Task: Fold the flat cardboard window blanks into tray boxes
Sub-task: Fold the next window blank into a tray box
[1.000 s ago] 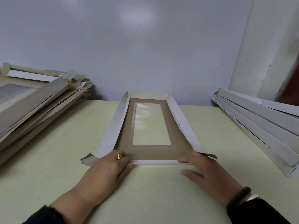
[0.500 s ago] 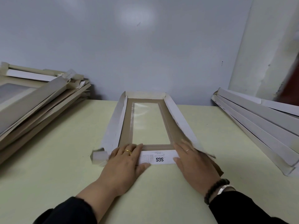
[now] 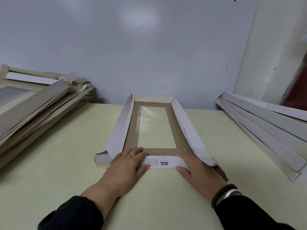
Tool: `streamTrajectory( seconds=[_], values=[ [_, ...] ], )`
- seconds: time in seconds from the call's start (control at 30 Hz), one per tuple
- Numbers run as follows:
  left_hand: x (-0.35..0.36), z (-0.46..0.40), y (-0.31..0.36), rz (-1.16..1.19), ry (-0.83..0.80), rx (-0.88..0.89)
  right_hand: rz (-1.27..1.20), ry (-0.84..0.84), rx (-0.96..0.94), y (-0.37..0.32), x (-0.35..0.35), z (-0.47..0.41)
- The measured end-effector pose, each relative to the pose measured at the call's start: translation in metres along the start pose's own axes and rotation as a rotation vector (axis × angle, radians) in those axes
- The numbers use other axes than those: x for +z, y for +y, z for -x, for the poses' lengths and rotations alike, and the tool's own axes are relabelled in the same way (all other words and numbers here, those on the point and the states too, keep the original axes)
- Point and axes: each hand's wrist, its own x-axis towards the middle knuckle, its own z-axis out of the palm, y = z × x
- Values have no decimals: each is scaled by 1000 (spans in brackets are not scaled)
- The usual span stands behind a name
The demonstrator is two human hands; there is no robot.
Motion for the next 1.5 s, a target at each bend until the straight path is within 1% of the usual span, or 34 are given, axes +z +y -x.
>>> streamTrajectory(
  seconds=[0.1,0.17,0.27,0.33,0.43,0.53,0.63,0.73,0.87,1.0,1.07,1.17,1.27,1.33,1.37,1.4,1.43,1.47,1.5],
  values=[
    [-4,3,4,24,121,11,-6,60,27,-3,-7,3],
    [-8,6,7,8,168,12,-17,111,-6,-5,-9,2],
    [-10,12,7,-60,221,64,32,141,-66,-7,-12,6],
    [-13,14,6,-16,250,97,38,141,-101,-7,-13,9],
    [-19,17,10,15,171,76,26,111,-119,-7,-15,14],
    [-19,19,8,40,148,40,-58,100,-113,-6,-16,14],
    [-18,21,9,69,123,45,-35,107,-118,-6,-14,14],
    [-18,22,12,35,80,42,2,89,-105,-7,-14,13],
    [-16,17,12,-26,88,27,63,47,-133,-6,-10,12],
    [-14,11,10,-54,41,-36,35,50,-162,-10,-11,10],
    [-14,9,10,-94,55,-34,21,64,-158,-12,-10,9],
    [-19,11,15,-141,123,-11,-28,115,-161,-14,-11,8],
    [-34,17,24,-101,249,152,-7,224,-220,-17,-13,9],
    [-47,20,26,-77,393,269,73,294,-258,-21,-16,11],
    [-55,20,23,-54,479,285,117,310,-275,-24,-17,12],
    [-63,21,19,-14,565,269,168,324,-299,-27,-18,14],
    [-71,22,12,51,635,217,212,329,-323,-28,-19,16],
    [-75,24,3,132,675,130,242,327,-344,-30,-19,18],
    [-76,26,-7,221,663,26,257,315,-365,-31,-19,20]
  ],
)
